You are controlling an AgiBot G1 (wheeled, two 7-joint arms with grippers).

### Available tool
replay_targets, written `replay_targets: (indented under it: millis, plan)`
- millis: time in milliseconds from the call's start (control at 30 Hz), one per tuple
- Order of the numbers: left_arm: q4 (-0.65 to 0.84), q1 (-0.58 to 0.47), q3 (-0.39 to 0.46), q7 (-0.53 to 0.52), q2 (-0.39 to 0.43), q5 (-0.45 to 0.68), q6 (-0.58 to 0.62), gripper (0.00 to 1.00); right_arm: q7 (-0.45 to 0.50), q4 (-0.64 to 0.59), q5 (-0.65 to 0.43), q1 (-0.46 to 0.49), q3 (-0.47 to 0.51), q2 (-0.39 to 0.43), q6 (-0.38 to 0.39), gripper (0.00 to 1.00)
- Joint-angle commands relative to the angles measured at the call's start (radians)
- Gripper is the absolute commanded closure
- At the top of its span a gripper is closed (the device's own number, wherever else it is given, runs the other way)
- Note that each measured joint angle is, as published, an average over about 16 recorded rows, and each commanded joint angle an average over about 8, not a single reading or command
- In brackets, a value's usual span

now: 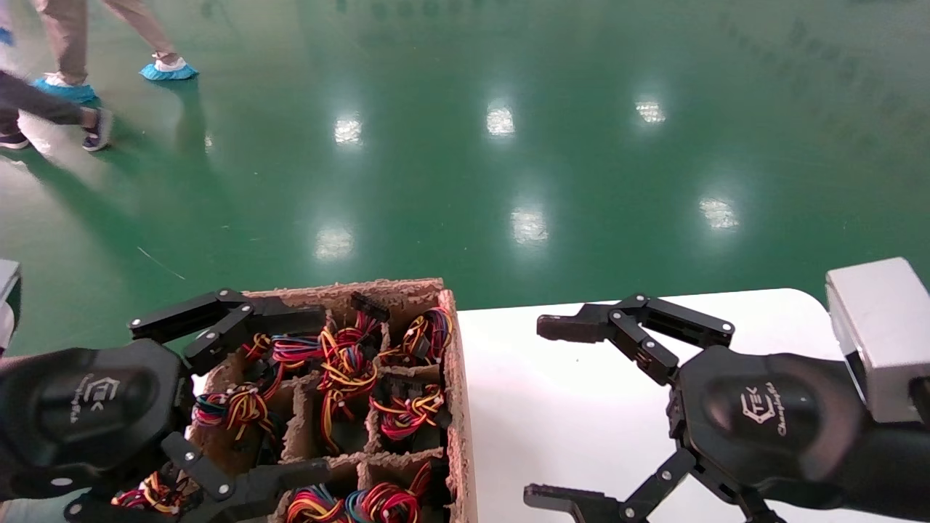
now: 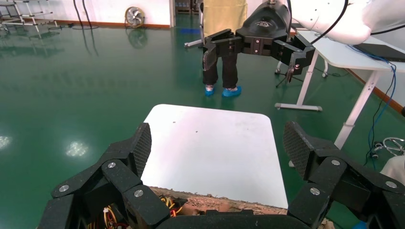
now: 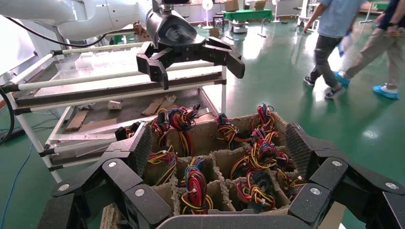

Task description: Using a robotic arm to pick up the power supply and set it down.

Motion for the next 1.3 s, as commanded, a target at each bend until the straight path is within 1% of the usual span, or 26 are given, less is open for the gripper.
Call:
replay_targets:
  millis: [33,1300]
  plan:
    - [0.000,0.000,0.000,0.000,0.000,0.000,0.000,0.00,0.000,0.000,0.000,0.000,0.000,0.000,0.000,0.00]
    - [0.000,0.000,0.000,0.000,0.000,0.000,0.000,0.00,0.000,0.000,0.000,0.000,0.000,0.000,0.000,0.00]
